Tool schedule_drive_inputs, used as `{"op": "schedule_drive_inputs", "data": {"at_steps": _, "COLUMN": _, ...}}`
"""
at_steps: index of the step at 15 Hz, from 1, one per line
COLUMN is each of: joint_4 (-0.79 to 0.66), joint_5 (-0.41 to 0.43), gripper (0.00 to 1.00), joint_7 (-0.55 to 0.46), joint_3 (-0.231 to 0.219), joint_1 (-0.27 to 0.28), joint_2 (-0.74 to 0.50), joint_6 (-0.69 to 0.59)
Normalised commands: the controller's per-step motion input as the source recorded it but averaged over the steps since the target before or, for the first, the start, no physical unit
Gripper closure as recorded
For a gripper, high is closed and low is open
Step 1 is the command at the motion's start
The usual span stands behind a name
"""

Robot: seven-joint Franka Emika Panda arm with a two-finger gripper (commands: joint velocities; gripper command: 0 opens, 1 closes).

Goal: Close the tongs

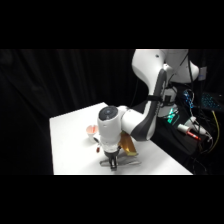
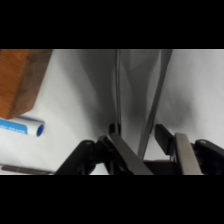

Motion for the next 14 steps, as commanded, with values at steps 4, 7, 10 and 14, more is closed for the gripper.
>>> {"op": "schedule_drive_inputs", "data": {"at_steps": 4, "joint_4": 0.0, "joint_5": -0.015, "gripper": 0.0, "joint_7": -0.12, "joint_3": 0.011, "joint_1": 0.042, "joint_2": -0.19, "joint_6": -0.21}}
{"op": "schedule_drive_inputs", "data": {"at_steps": 7, "joint_4": 0.01, "joint_5": -0.022, "gripper": 0.0, "joint_7": -0.2, "joint_3": 0.052, "joint_1": -0.012, "joint_2": -0.28, "joint_6": -0.34}}
{"op": "schedule_drive_inputs", "data": {"at_steps": 10, "joint_4": -0.02, "joint_5": -0.064, "gripper": 0.0, "joint_7": -0.23, "joint_3": 0.056, "joint_1": -0.037, "joint_2": -0.37, "joint_6": -0.37}}
{"op": "schedule_drive_inputs", "data": {"at_steps": 14, "joint_4": -0.01, "joint_5": -0.117, "gripper": 0.0, "joint_7": -0.24, "joint_3": 0.072, "joint_1": -0.082, "joint_2": -0.38, "joint_6": -0.39}}
